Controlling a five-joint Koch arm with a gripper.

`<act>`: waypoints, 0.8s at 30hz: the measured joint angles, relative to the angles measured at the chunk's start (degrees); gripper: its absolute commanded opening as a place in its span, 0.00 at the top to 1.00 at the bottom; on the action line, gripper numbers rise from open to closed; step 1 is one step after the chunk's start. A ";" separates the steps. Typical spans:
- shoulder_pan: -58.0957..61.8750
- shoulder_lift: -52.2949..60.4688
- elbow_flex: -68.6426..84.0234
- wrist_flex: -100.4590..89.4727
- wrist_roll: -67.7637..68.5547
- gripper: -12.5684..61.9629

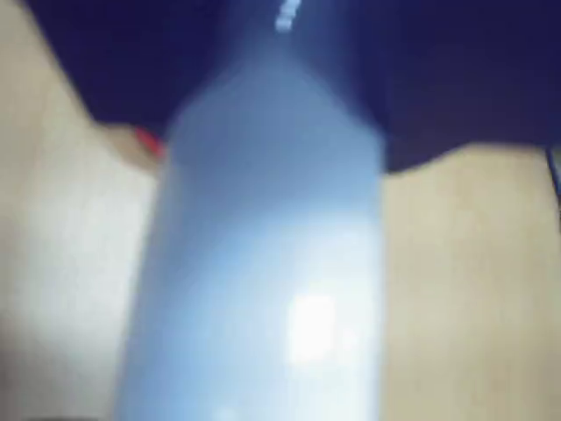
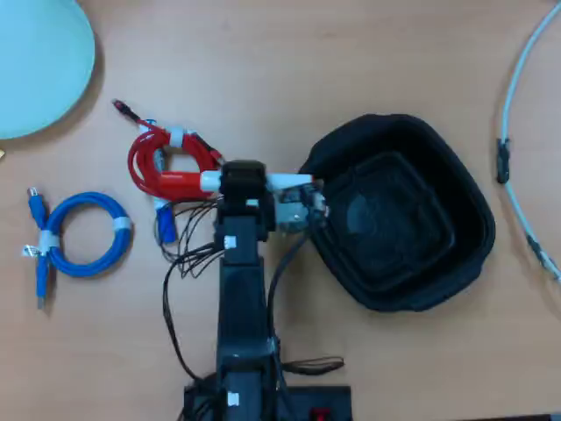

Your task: Pick up the red pen and put it in the black bowl

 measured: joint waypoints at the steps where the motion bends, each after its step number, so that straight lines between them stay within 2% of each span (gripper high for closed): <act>1: 1.93 0.00 0.00 0.00 0.00 0.92; 24: 36.39 -0.18 3.43 -8.09 1.23 0.92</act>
